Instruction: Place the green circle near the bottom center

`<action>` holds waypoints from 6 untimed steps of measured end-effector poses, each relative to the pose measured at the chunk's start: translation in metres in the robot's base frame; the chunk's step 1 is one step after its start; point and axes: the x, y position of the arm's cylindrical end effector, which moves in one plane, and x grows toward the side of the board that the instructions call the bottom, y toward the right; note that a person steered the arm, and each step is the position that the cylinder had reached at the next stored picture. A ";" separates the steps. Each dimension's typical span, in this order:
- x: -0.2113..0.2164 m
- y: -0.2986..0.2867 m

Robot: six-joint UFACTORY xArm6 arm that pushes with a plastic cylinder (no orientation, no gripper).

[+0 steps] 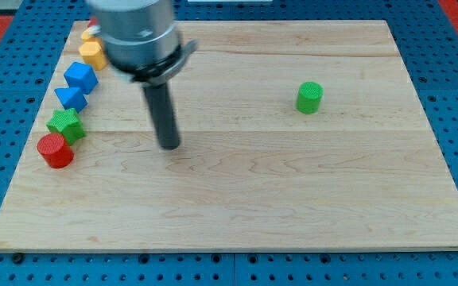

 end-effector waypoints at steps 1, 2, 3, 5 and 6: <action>-0.054 0.021; -0.097 0.057; -0.126 0.117; -0.052 0.207; -0.012 0.202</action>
